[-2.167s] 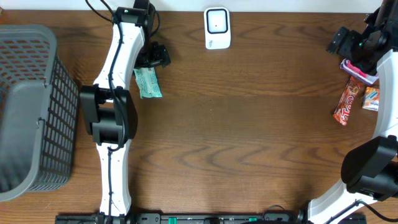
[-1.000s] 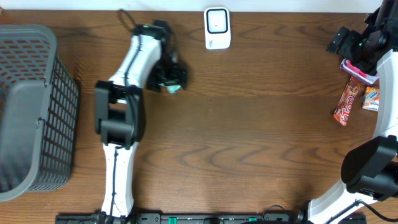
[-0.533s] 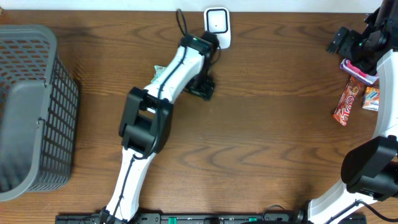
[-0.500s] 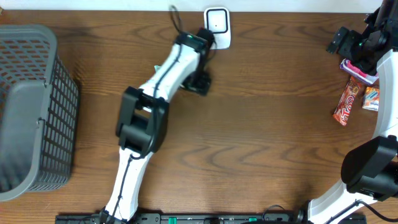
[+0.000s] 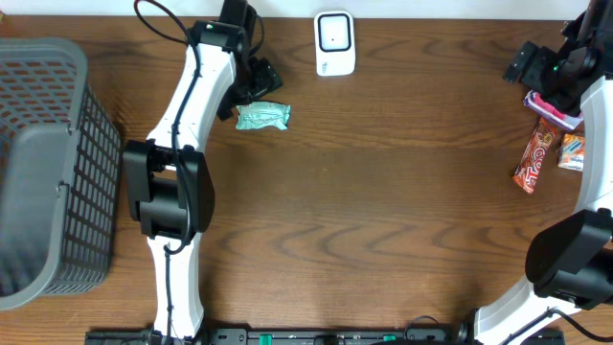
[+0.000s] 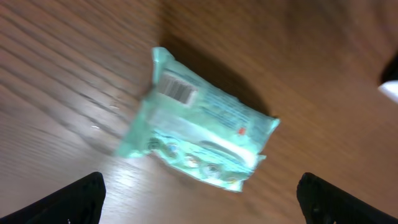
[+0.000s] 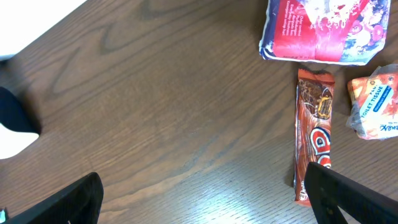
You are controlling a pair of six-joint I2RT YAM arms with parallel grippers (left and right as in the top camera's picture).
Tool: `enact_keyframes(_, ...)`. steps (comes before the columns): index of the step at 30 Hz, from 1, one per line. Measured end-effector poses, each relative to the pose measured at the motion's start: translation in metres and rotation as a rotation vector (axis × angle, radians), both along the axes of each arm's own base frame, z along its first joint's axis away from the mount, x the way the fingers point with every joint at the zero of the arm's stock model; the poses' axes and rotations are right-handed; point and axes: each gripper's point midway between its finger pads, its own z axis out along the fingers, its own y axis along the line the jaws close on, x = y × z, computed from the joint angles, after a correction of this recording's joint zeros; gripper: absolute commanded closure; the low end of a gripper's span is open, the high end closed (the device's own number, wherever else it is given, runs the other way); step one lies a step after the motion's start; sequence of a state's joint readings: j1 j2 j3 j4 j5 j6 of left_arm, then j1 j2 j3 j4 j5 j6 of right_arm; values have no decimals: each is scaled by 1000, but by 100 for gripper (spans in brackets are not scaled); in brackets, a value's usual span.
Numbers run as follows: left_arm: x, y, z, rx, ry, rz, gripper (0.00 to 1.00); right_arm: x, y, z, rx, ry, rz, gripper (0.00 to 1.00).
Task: Scan the item barcode
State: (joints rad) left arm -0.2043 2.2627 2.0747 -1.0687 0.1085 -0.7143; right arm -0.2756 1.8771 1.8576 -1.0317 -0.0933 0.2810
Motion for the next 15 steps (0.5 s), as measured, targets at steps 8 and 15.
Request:
enact_keyframes(8,27,4,5,9,-107,147,2,0,0,0,0,0,0,1)
enact_keyframes(15,45,38,5,142,-175,44,2,0,0,0,0,0,0,1)
